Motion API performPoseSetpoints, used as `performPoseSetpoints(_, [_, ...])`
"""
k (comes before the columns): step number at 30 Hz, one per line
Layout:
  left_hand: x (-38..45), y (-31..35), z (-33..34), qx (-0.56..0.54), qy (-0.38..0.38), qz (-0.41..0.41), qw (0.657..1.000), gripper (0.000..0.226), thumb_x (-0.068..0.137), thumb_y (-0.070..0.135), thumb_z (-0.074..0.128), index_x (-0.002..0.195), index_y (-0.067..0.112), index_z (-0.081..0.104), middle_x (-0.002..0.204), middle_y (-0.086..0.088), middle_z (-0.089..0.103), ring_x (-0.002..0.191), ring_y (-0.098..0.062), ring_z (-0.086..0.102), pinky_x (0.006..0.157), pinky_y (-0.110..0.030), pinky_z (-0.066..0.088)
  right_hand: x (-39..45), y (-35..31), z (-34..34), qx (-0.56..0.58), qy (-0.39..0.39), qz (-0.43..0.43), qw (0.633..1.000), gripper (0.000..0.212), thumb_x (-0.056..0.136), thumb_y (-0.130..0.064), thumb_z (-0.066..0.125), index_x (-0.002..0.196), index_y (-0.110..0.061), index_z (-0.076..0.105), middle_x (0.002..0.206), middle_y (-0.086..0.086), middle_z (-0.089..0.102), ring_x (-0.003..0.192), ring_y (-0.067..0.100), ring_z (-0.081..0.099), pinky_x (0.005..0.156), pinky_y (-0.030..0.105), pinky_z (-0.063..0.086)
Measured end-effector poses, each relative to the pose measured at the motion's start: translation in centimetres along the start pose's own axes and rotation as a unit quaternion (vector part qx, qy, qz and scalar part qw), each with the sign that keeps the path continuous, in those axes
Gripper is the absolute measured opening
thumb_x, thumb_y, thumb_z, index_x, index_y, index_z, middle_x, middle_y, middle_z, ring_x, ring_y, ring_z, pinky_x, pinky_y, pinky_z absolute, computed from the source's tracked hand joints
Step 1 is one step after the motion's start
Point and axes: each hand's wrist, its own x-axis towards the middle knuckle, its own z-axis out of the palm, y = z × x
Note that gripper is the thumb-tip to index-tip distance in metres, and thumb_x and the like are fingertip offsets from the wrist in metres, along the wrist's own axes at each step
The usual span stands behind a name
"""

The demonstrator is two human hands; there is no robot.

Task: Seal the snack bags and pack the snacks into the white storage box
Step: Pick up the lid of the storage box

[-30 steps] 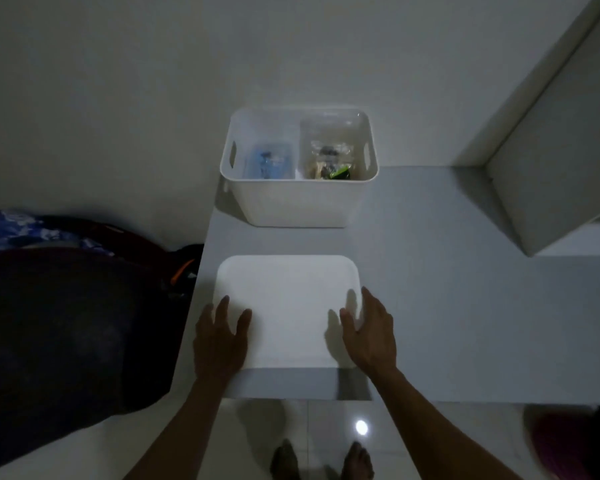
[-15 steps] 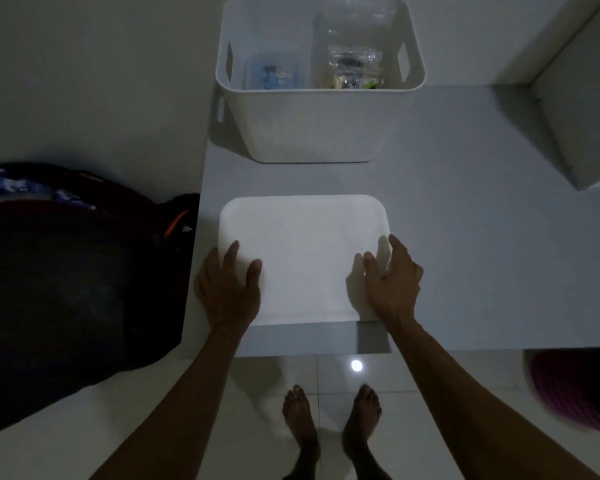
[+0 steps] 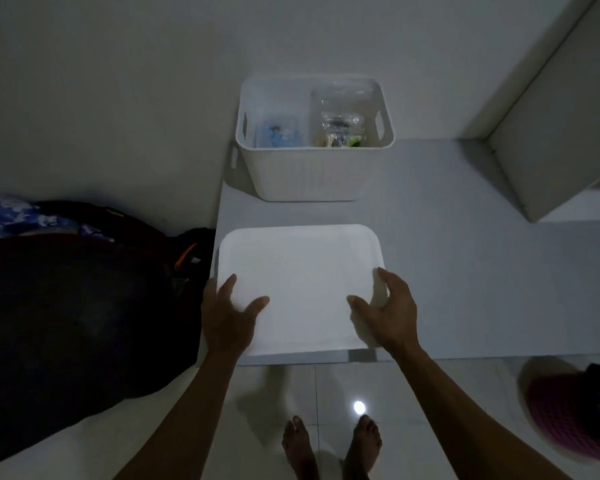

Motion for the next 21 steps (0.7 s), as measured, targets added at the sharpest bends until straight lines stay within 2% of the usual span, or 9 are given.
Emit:
performPoseSetpoints(4, [0.3, 3.7, -4.2, -0.057, 0.008, 0.024, 0.998, 0.080, 0.067, 0.044, 0.085, 0.132, 0.006, 0.058, 0.144, -0.013, 0.043, 0.129, -0.031, 0.045, 0.108, -0.042, 0.040, -0.6, -4.4, -3.2, 0.007, 0.004, -0.014, 1.000, 0.081, 0.072, -0.039, 0.085, 0.140, -0.013, 0.051, 0.145, 0.003, 0.050, 0.131, 0.022, 0.049, 0.107, 0.024, 0.034])
performPoseSetpoints(7, [1.5, 7.1, -7.2, -0.069, 0.016, 0.057, 0.996, 0.083, 0.066, 0.054, 0.082, 0.132, 0.010, 0.058, 0.141, -0.010, 0.048, 0.126, -0.028, 0.049, 0.105, -0.041, 0.043, 0.2, -7.8, -5.7, 0.026, 0.029, -0.050, 0.998, 0.081, 0.066, -0.056, 0.083, 0.134, -0.022, 0.055, 0.143, -0.001, 0.053, 0.123, 0.023, 0.057, 0.107, 0.036, 0.044])
performPoseSetpoints(10, [2.5, 10.3, -9.4, -0.048, 0.038, 0.087, 0.994, 0.086, 0.066, 0.061, 0.078, 0.134, 0.013, 0.056, 0.142, -0.008, 0.048, 0.127, -0.028, 0.048, 0.105, -0.041, 0.042, 1.0, -10.8, -8.2, 0.001, 0.050, -0.092, 0.994, 0.083, 0.071, -0.051, 0.082, 0.141, -0.019, 0.051, 0.151, -0.002, 0.044, 0.137, 0.020, 0.043, 0.111, 0.032, 0.032])
performPoseSetpoints(13, [3.4, 12.7, -10.0, -0.035, 0.034, 0.111, 0.993, 0.092, 0.064, 0.066, 0.076, 0.137, 0.014, 0.053, 0.146, -0.008, 0.045, 0.129, -0.029, 0.046, 0.104, -0.043, 0.043, 1.8, -12.0, -9.4, 0.015, 0.065, -0.091, 0.994, 0.086, 0.072, -0.050, 0.081, 0.144, -0.017, 0.047, 0.153, -0.001, 0.042, 0.138, 0.021, 0.041, 0.113, 0.035, 0.032])
performPoseSetpoints(16, [4.8, 14.3, -9.6, -0.026, 0.012, 0.102, 0.994, 0.096, 0.062, 0.070, 0.074, 0.139, 0.018, 0.050, 0.148, -0.005, 0.042, 0.131, -0.029, 0.043, 0.104, -0.045, 0.043, 3.3, -12.3, -9.4, 0.001, 0.065, -0.079, 0.995, 0.085, 0.075, -0.050, 0.079, 0.146, -0.017, 0.046, 0.154, 0.001, 0.040, 0.140, 0.023, 0.040, 0.114, 0.038, 0.031])
performPoseSetpoints(21, [8.9, 16.7, -8.3, -0.019, 0.001, 0.103, 0.994, 0.100, 0.061, 0.071, 0.075, 0.142, 0.018, 0.047, 0.151, -0.004, 0.038, 0.134, -0.028, 0.039, 0.106, -0.045, 0.041, 7.9, -13.6, -8.9, 0.004, 0.071, -0.078, 0.994, 0.086, 0.074, -0.049, 0.080, 0.145, -0.014, 0.046, 0.154, 0.001, 0.042, 0.139, 0.023, 0.041, 0.113, 0.035, 0.033])
